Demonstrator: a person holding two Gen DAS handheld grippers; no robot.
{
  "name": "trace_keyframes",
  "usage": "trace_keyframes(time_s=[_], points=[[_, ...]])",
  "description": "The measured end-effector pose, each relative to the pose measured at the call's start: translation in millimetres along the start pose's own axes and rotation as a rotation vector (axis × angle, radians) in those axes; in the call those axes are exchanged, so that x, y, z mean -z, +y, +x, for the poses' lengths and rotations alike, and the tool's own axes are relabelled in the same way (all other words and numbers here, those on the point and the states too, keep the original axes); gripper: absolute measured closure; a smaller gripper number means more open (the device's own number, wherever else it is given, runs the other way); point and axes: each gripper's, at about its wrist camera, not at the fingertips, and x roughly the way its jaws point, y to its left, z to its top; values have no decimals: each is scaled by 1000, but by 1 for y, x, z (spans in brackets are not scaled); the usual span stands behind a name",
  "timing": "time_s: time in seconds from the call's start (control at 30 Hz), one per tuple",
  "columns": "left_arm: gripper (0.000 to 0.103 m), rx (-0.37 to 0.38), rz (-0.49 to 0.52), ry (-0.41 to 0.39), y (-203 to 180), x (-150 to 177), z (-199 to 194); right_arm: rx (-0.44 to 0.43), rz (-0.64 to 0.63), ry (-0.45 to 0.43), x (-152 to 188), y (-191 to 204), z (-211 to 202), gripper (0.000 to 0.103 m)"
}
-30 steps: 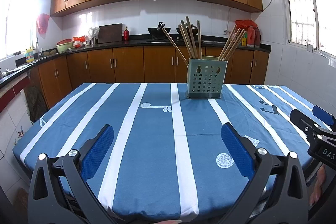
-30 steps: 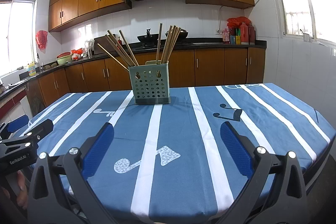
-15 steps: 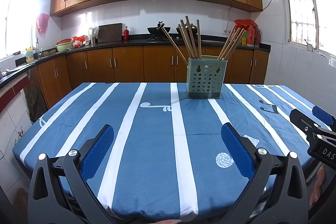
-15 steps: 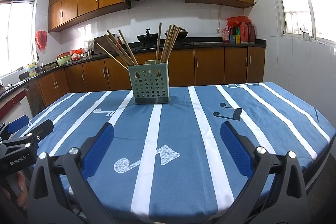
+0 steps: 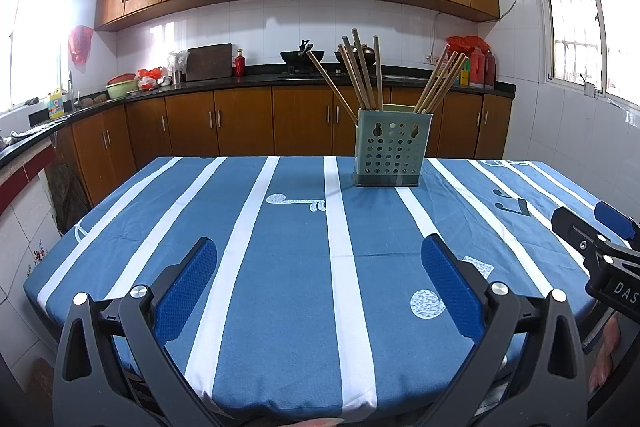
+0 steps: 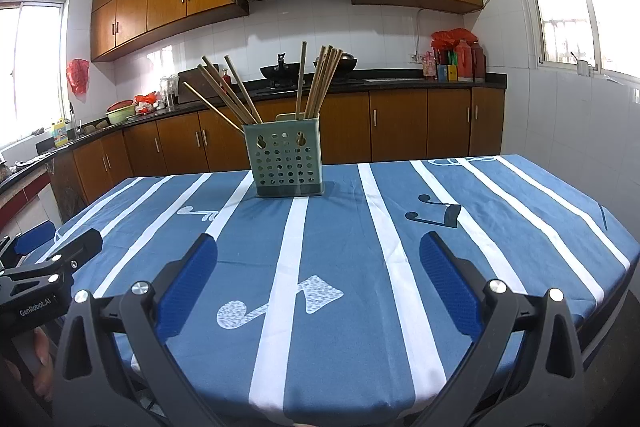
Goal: Organize utensils
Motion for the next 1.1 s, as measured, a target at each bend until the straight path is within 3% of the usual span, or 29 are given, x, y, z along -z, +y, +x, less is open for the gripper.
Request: trace_keyframes(time_s=[1.1], points=[[2,5,-4,7,0,9,2,1,3,3,1,4,0,4]])
